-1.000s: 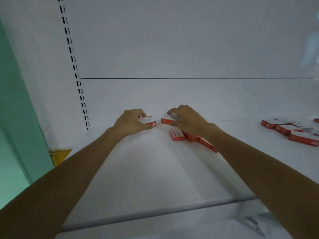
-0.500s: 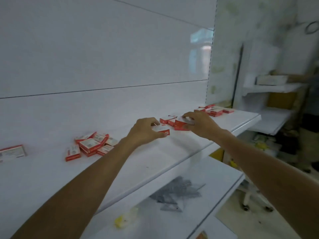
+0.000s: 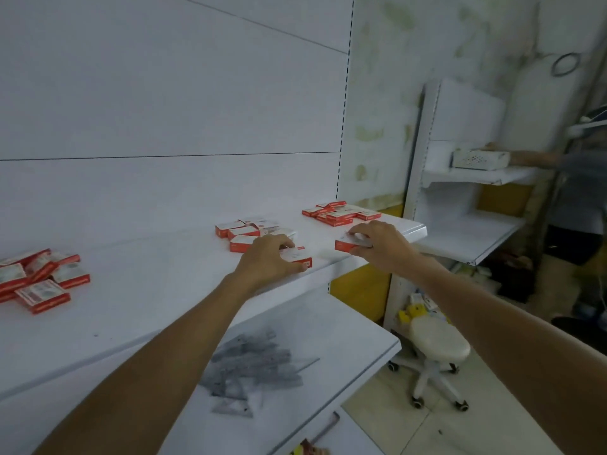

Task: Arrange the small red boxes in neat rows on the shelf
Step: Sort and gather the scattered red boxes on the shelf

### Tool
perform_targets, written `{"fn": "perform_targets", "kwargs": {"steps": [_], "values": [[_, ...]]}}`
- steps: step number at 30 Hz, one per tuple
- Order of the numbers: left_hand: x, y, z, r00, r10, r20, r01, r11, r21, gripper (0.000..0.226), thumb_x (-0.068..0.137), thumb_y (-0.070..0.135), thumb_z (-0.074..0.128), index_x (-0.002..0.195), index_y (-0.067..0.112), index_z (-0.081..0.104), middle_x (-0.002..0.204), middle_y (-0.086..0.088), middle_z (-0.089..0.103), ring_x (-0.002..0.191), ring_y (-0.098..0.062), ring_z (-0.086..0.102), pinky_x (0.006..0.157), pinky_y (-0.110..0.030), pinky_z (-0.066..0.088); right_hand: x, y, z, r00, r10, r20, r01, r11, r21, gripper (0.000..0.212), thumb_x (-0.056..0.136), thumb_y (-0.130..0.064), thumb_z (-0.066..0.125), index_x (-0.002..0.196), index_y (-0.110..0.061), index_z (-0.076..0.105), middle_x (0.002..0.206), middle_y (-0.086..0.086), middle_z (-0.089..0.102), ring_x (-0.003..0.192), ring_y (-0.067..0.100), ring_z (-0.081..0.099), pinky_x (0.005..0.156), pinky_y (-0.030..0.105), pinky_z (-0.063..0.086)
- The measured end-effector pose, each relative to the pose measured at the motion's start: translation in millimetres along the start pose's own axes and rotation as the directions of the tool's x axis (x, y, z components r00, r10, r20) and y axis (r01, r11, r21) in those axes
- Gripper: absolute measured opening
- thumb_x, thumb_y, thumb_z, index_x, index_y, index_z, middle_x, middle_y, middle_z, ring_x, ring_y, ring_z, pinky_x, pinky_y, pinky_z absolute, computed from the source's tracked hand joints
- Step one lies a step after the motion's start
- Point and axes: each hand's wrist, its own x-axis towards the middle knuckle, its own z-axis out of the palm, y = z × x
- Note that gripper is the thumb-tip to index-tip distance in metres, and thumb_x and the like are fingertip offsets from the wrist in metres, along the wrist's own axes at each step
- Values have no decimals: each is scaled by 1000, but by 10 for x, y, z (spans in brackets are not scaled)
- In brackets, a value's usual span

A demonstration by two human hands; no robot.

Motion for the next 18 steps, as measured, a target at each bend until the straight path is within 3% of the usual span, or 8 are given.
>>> {"fn": "perform_targets", "kwargs": {"steps": [10,15,18], "values": [[496,-224,-85,994,-74,-84,79,995,55,49,69,42,75,109,17,61,116,0,62,103,-14,55,86,-28,44,771,11,360,987,-157,35,155,986,65,41,87,-29,60,126,-17,54,131,6,54,123,24,45,102,34,34],[797,-503,-330,969,-179,-172,201,973,116,46,69,40,76,107,18,62,112,-2,62,99,-18,56,84,-33,47,1305,-143,458,972,-229,42,226,972,70,39,87,-28,60,125,-19,53,117,10,56,114,27,47,92,35,38],[893,-631,-410,953,-231,-197,257,959,117,49,70,40,76,111,17,59,114,-2,61,99,-18,56,81,-30,46,1586,-244,547,960,-277,28,273,957,101,38,87,-23,59,124,-20,54,118,9,55,114,27,47,93,39,41]]}}
